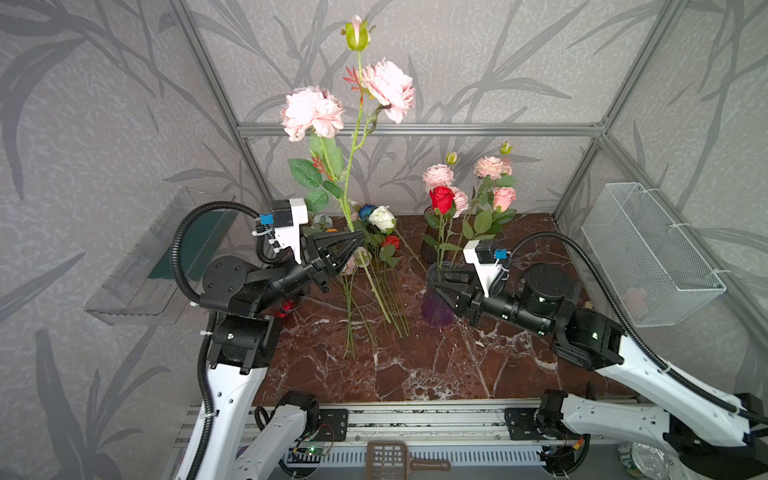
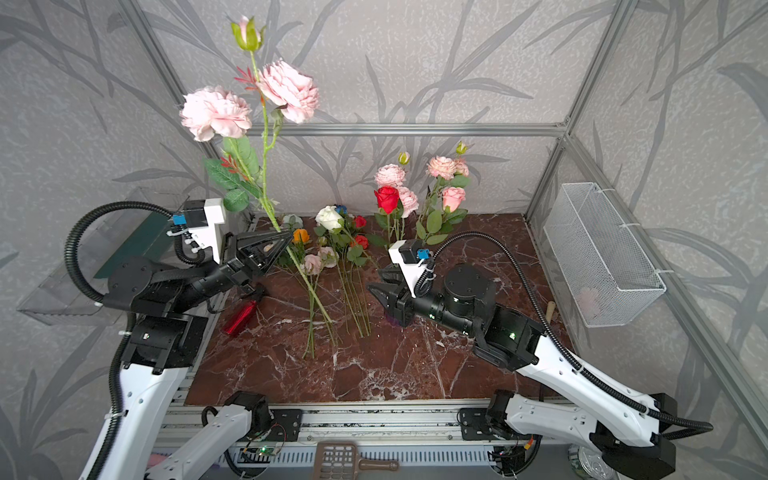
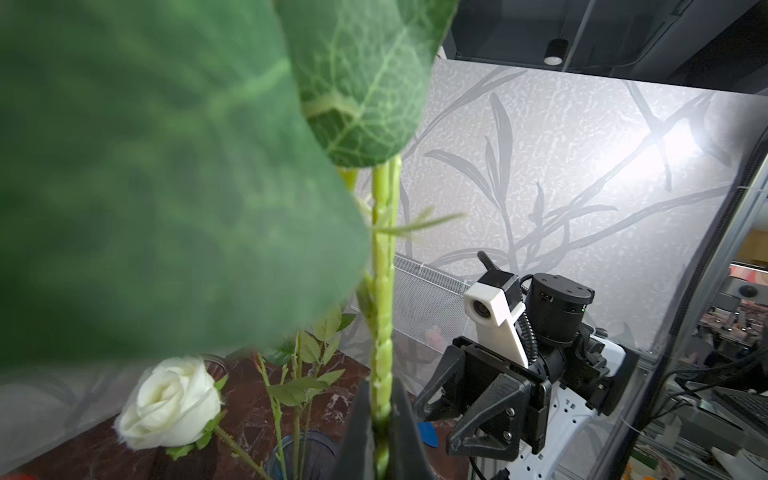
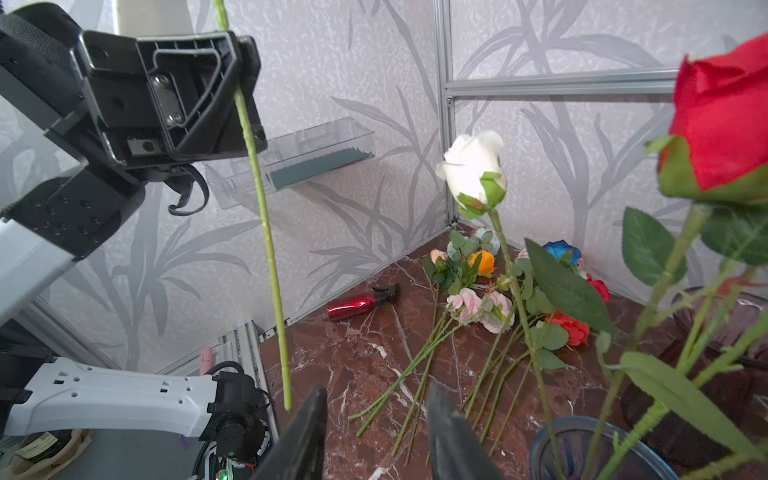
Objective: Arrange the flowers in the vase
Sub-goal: 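Lift the pink rose stem with the left gripper toward the right gripper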
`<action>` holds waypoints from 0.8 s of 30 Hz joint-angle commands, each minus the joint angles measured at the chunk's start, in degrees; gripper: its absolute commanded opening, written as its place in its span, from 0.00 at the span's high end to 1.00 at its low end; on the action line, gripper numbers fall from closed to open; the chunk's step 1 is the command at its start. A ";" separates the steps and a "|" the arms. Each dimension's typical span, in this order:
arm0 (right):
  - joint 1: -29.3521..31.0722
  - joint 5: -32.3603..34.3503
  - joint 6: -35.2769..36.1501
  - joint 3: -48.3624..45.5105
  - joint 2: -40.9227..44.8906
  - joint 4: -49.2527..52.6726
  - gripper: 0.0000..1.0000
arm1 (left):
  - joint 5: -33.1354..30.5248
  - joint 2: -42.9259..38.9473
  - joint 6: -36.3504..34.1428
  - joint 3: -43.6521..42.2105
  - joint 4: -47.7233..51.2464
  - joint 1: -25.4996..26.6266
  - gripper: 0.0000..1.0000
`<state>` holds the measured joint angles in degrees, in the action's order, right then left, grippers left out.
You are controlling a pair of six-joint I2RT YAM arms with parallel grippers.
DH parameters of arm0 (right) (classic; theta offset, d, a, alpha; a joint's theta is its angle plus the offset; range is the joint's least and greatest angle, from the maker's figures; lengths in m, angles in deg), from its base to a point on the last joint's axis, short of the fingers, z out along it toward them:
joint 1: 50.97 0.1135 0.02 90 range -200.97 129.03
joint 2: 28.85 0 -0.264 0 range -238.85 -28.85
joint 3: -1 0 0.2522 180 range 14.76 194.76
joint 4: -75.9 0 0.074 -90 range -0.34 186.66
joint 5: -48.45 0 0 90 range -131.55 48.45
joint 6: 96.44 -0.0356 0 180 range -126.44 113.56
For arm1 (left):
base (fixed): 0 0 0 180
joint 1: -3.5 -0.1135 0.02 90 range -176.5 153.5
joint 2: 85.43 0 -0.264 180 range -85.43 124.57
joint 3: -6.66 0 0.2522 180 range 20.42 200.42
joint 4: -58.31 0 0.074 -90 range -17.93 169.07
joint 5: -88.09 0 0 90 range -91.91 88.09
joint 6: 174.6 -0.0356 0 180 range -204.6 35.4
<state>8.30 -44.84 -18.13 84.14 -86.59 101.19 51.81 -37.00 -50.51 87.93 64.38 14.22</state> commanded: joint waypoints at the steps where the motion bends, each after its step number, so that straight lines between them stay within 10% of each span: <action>1: 3.34 -0.46 2.78 4.06 -3.10 -4.08 0.58 | -0.86 1.15 1.50 -1.10 -2.86 2.43 1.00; 16: 5.49 1.85 6.29 17.02 -18.53 -5.53 0.55 | -4.15 2.11 -0.36 -2.03 -0.95 5.98 1.00; 24: 5.46 3.57 7.11 20.32 -23.10 -8.26 0.78 | -3.20 2.90 0.13 -2.77 -2.33 6.09 1.00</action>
<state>13.50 -42.83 -11.90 102.13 -109.38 95.83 47.57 -34.23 -50.47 85.77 64.60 20.01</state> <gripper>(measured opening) 0.250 0.060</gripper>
